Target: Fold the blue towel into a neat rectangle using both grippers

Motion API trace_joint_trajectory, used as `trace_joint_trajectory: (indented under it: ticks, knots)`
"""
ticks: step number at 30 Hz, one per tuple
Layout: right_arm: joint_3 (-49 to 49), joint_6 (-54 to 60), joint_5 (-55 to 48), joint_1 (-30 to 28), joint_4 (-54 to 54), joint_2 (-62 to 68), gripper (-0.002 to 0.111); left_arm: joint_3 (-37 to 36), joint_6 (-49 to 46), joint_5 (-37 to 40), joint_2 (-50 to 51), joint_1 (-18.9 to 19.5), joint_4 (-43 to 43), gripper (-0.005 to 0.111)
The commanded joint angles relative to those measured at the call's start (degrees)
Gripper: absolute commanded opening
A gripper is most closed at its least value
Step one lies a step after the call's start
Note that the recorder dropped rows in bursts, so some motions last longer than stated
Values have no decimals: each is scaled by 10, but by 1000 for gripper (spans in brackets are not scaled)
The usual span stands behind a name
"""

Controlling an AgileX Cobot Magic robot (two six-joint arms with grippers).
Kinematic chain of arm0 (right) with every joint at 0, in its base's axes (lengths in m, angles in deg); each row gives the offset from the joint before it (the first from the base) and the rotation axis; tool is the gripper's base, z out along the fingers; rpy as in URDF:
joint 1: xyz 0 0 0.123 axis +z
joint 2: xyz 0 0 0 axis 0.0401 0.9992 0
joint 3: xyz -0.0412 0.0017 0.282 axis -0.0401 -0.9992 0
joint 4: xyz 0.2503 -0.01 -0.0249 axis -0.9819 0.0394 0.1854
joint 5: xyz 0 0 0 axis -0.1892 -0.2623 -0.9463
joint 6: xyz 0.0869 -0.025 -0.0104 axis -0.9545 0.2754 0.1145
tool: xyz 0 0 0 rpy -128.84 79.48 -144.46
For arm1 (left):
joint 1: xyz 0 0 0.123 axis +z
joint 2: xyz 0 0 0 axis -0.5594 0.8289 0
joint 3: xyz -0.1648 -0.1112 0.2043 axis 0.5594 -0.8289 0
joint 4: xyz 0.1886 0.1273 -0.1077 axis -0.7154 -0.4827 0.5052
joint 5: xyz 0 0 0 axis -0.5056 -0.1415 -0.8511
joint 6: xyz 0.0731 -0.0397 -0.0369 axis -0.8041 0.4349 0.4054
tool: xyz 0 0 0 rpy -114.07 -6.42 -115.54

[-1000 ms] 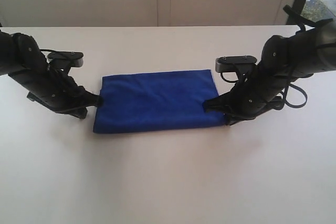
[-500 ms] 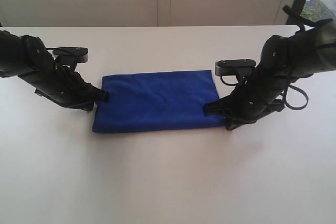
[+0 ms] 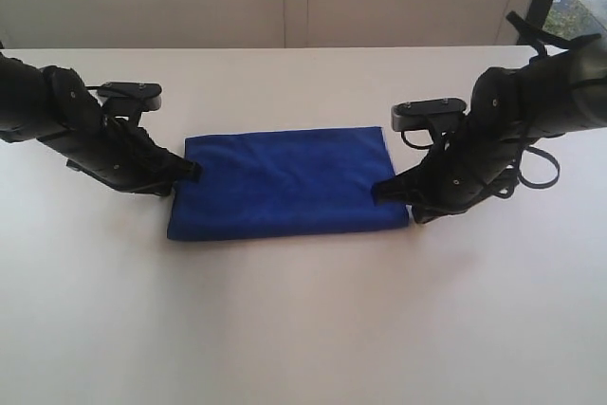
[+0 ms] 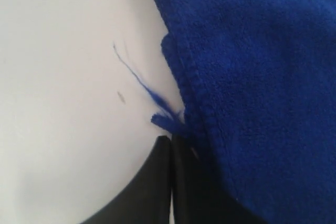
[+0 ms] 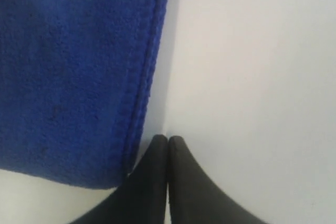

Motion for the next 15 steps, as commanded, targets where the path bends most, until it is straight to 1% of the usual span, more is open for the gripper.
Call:
trace_joint_trajectory:
  ticks: [1,11,15]
  knots:
    - [-2,-6,23,0,-4,-1,0,-7,-2,19,15,-2,-2,0]
    - [-2,30,3,1,-21,-1,0,-7,-2,-1,15,-2,0,0]
    - [-2,57,-6,1,-47,-1,0,-7,-2,-13,15,-2,0,0]
